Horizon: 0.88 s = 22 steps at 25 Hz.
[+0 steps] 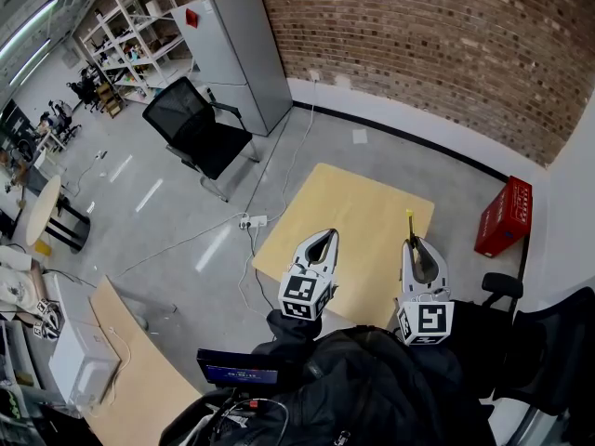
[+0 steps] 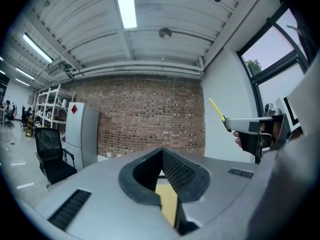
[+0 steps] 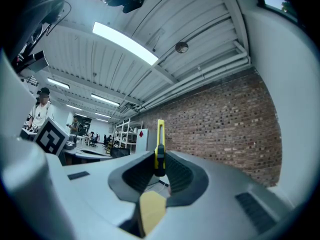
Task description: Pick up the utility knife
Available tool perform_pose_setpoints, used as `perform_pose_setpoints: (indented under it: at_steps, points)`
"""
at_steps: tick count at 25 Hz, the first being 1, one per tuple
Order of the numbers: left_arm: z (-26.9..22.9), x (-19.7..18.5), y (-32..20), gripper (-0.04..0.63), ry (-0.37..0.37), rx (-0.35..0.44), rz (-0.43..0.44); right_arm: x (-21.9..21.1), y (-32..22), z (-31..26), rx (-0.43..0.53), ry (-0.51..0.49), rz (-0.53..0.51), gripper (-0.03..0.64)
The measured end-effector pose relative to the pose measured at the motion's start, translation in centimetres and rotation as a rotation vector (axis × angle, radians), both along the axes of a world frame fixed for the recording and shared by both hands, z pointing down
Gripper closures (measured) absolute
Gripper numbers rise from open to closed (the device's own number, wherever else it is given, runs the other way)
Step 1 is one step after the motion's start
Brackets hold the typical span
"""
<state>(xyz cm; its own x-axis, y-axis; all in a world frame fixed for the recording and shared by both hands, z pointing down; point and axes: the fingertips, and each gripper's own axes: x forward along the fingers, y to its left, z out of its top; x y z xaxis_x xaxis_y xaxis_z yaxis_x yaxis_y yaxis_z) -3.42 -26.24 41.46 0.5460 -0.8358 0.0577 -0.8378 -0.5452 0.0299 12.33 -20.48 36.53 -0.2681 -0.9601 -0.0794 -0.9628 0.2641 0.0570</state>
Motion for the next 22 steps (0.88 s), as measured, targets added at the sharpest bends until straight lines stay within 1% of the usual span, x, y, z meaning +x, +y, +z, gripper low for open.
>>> perform_pose_setpoints:
  at_steps: [22]
  points:
    - [0.29,0.02,-0.55,0.598,-0.004,-0.005,0.006,0.09,-0.59,0.29,-0.006,0.001,0.009,0.548]
